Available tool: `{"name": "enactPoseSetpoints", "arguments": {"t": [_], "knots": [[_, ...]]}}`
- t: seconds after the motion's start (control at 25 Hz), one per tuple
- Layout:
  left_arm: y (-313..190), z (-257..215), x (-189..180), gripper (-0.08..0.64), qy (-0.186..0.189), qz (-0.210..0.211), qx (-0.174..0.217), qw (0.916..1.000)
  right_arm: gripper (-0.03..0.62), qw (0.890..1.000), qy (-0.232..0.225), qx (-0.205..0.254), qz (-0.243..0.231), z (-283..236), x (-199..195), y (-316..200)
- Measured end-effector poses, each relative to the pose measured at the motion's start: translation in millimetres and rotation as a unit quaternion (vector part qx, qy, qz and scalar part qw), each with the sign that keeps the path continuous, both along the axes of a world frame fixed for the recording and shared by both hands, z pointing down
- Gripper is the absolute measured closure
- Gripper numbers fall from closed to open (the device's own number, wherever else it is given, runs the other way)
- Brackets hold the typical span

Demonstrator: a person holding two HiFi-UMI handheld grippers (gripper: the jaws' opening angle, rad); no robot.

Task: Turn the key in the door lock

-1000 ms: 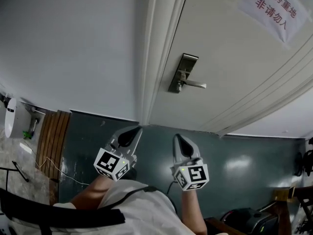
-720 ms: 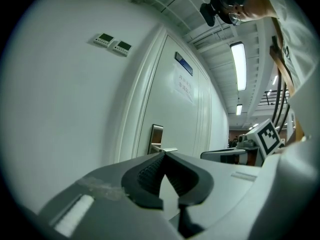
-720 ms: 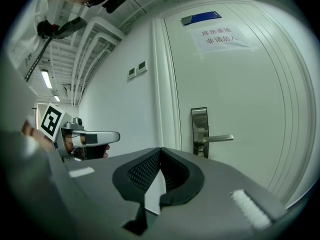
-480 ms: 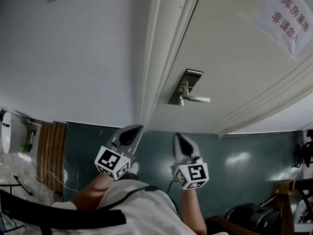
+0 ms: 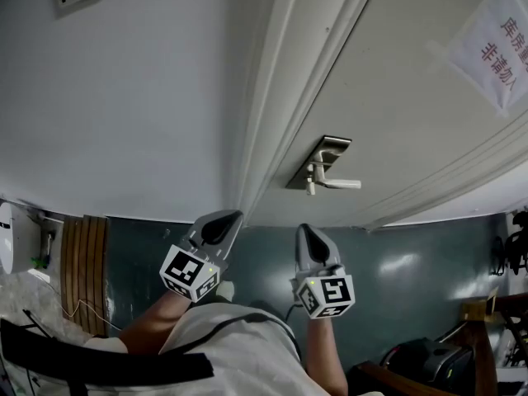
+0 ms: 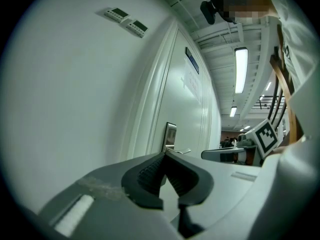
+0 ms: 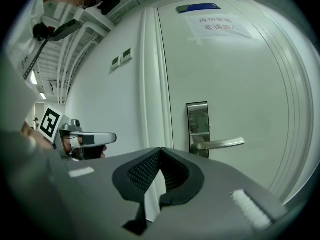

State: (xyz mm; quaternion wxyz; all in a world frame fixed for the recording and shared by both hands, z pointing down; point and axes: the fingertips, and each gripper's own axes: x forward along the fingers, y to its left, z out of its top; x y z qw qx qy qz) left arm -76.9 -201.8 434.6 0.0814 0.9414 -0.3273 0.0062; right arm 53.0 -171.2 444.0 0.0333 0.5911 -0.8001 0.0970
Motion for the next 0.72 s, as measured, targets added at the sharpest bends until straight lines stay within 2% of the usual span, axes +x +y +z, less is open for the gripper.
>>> {"name": "enactPoseSetpoints", "arguments": {"t": [0.32, 0.56, 0.72], "knots": [[-13, 0, 16, 0.555, -0.009, 0.005, 0.001, 0.9999, 0.583, 1.000, -0.020, 0.002, 0.002, 3, 12, -15], [-16, -3, 33, 0.557, -0.014, -0.013, 0.000, 0.9998, 0.583, 0.999, -0.037, -0.002, -0.016, 13, 28, -23], [-16, -5, 43, 0.557, -0.014, -0.023, -0.001, 0.9996, 0.583, 0.996, -0.089, -0.001, -0.025, 23, 41, -28]]}}
